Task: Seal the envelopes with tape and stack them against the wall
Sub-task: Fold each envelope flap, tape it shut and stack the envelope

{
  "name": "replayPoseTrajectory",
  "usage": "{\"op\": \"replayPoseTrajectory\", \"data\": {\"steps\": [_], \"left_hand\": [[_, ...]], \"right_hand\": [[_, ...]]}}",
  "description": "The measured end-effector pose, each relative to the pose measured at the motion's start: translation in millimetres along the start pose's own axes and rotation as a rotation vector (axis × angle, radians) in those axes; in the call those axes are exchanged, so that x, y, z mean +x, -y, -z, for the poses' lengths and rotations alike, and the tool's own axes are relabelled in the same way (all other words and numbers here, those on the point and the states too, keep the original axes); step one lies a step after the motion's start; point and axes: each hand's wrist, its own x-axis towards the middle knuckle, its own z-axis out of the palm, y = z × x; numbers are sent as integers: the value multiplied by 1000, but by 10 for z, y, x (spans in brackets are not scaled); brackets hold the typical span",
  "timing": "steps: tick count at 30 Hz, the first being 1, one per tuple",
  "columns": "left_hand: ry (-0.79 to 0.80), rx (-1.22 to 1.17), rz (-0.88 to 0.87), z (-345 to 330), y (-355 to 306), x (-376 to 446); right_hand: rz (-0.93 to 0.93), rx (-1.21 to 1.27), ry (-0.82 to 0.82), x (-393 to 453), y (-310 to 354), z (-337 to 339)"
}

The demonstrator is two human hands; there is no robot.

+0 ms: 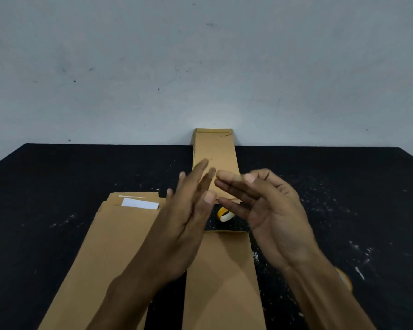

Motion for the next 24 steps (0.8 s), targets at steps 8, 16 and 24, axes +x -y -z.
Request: {"op": "replayPoseTrajectory", "data": {"steps": [8, 16, 24], "left_hand": [[-250, 82, 107, 108, 153, -187], [-58, -549, 416, 139, 72, -153], [-48, -506, 373, 110, 126, -181]], "right_hand": [[-17, 26, -1, -178, -157, 165], [-78, 76, 89, -192, -244, 203], [-109, -23, 39, -231, -234, 183]]}}
